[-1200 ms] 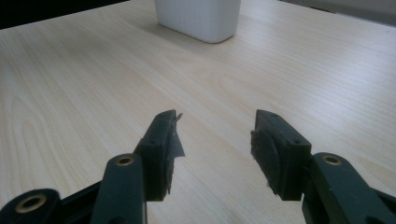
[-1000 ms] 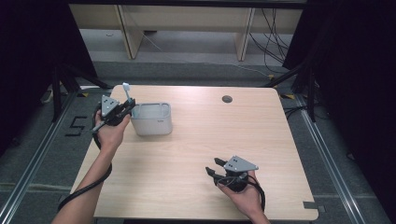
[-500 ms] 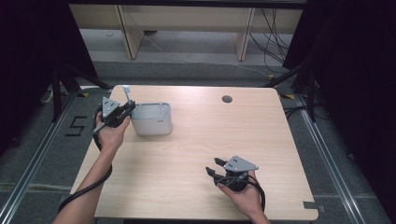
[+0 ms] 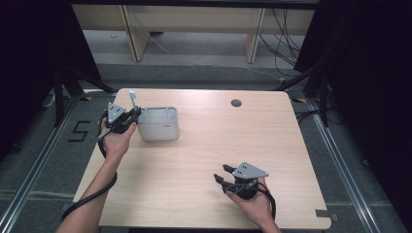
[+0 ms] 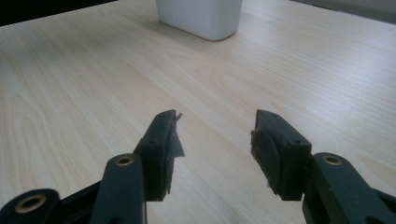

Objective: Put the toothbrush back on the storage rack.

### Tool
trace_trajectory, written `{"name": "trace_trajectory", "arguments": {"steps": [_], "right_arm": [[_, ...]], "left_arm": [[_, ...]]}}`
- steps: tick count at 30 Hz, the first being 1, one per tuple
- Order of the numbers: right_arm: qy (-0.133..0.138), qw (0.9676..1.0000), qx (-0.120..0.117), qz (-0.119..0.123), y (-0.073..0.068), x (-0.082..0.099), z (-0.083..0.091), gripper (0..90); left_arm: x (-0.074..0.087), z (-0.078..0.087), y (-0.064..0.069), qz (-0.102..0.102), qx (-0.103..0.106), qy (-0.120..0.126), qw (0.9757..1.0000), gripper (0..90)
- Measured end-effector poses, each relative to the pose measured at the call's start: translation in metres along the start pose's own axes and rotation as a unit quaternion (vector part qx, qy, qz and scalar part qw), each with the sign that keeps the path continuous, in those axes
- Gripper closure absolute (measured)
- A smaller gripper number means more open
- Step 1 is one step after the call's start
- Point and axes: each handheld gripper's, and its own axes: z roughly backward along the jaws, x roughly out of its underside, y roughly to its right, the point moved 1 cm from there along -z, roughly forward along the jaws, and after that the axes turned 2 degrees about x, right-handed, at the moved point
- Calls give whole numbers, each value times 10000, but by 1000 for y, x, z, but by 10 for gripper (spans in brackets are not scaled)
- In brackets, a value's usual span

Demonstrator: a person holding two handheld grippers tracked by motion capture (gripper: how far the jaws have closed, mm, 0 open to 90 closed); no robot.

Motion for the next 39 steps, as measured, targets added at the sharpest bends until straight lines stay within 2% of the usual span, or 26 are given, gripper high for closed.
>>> {"name": "trace_trajectory", "arguments": {"steps": [4, 7, 14, 21, 29, 33, 38, 39], "right_arm": [[-5, 10000, 6, 10, 0, 0, 0, 504], [-44, 9999, -38, -141, -2, 0, 1, 504], [-27, 10000, -11, -54, -1, 0, 0, 504], [-49, 9999, -40, -139, -2, 0, 1, 503], [-45, 9999, -16, -90, -1, 0, 0, 503], [-97, 9997, -62, -199, -2, 0, 1, 503], [-17, 10000, 6, -24, 1, 0, 0, 503], [-17, 10000, -7, -84, -1, 0, 0, 503]], "left_arm": [[1, 0, -1, 11, -10, -24, 10000, 824], [2, 0, -1, 30, -10, -29, 10000, 824], [3, -1, -2, 33, -8, -50, 10000, 822], [6, -1, -2, 63, -3, -80, 9999, 821], [9, -2, -1, 98, 29, -125, 9999, 818], [9, -2, -1, 112, 37, -132, 9998, 817], [10, -3, -1, 130, 41, -168, 9998, 818], [10, -3, -1, 140, 45, -178, 9997, 819]]}}
